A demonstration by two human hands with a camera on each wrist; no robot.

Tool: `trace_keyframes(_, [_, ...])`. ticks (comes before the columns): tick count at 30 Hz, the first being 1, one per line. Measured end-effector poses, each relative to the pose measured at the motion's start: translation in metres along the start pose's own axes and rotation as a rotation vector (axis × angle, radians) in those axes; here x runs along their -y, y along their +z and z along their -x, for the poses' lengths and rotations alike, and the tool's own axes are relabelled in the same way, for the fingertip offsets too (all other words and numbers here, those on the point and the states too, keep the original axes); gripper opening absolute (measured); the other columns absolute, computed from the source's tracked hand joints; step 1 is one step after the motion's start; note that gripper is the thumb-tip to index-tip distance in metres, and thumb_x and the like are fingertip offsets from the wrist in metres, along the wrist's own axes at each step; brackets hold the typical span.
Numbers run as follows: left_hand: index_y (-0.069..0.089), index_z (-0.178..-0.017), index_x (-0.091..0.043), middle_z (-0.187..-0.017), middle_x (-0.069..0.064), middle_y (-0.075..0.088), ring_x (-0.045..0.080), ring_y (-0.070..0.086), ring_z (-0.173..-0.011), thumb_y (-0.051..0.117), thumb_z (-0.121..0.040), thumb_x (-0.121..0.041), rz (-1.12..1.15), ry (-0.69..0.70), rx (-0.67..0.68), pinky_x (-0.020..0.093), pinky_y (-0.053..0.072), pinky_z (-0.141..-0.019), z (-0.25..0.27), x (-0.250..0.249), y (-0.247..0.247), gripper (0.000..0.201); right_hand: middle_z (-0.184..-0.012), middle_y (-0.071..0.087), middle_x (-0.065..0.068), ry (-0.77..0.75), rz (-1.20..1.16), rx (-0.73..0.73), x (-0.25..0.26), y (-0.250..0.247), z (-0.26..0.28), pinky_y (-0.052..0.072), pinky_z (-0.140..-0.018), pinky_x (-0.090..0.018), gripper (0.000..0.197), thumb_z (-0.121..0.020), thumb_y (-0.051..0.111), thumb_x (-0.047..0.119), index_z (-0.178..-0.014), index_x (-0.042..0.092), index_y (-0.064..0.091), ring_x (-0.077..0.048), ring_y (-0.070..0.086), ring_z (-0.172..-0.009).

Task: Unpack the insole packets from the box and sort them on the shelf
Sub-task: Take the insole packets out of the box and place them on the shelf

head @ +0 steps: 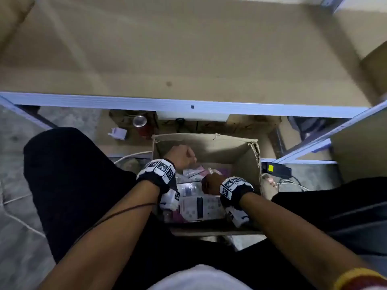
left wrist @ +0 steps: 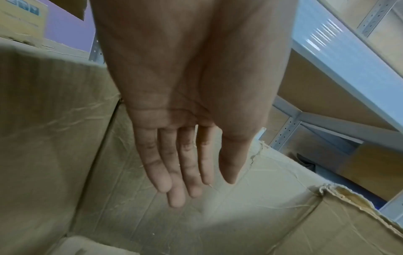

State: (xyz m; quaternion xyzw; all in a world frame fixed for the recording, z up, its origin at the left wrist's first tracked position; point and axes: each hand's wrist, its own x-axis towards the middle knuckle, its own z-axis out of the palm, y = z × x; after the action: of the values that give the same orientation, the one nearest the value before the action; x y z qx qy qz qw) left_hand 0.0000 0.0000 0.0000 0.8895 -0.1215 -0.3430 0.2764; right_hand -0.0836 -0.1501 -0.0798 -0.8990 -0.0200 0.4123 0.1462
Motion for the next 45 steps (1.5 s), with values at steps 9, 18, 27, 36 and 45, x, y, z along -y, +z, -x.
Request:
trace_keyframes(9, [0.070, -0.108, -0.015, -0.110, 0.001, 0.066, 0.017, 0.059, -0.107, 0.067, -0.091, -0.031, 0.044, -0.022, -0.044, 0.020, 0.039, -0.085, -0.004, 0.008, 0.001, 0.023, -0.151, 0.041, -0.014, -0.039, 0.150, 0.107, -0.014, 0.036, -0.035, 0.033, -0.115, -0.036, 0.057, -0.090, 0.067, 0.017, -0.142, 0.007, 0.047, -0.028, 0.041, -0.139])
trace_keyframes(18, [0.069, -0.107, -0.018, -0.105, -0.003, 0.069, 0.015, 0.063, -0.102, 0.067, -0.091, -0.036, 0.002, -0.051, 0.006, 0.026, 0.044, -0.091, -0.001, 0.024, 0.010, 0.024, -0.132, 0.057, -0.019, -0.093, 0.273, 0.131, 0.002, 0.053, -0.050, 0.050, -0.097, -0.039, 0.045, -0.085, 0.073, 0.015, -0.125, 0.002, 0.058, -0.033, 0.057, -0.121])
trace_keyframes(27, [0.067, -0.099, -0.022, -0.098, -0.004, 0.066, 0.015, 0.063, -0.095, 0.069, -0.089, -0.035, 0.022, -0.037, -0.011, 0.025, 0.044, -0.079, -0.002, 0.034, 0.011, 0.017, -0.121, 0.058, -0.021, -0.142, 0.224, -0.016, 0.003, 0.039, -0.060, 0.050, -0.095, -0.044, 0.022, -0.090, 0.061, 0.008, -0.108, -0.002, 0.069, -0.036, 0.055, -0.116])
trace_keyframes(36, [0.065, -0.096, -0.023, -0.101, -0.003, 0.066, 0.015, 0.063, -0.094, 0.070, -0.088, -0.034, 0.060, -0.020, -0.029, 0.027, 0.046, -0.080, -0.003, 0.044, 0.011, 0.015, -0.123, 0.055, -0.018, -0.165, 0.157, -0.203, 0.001, 0.027, -0.068, 0.050, -0.089, -0.043, 0.023, -0.093, 0.052, 0.005, -0.111, 0.004, 0.066, -0.036, 0.056, -0.112])
trace_keyframes(45, [0.064, -0.096, -0.022, -0.105, 0.000, 0.065, 0.016, 0.061, -0.098, 0.070, -0.089, -0.031, 0.060, -0.036, -0.014, 0.030, 0.048, -0.088, -0.002, 0.044, 0.014, 0.013, -0.122, 0.063, -0.013, -0.107, 0.165, -0.158, 0.005, 0.024, -0.067, 0.047, -0.095, -0.043, 0.023, -0.093, 0.054, 0.012, -0.115, 0.011, 0.062, -0.032, 0.057, -0.117])
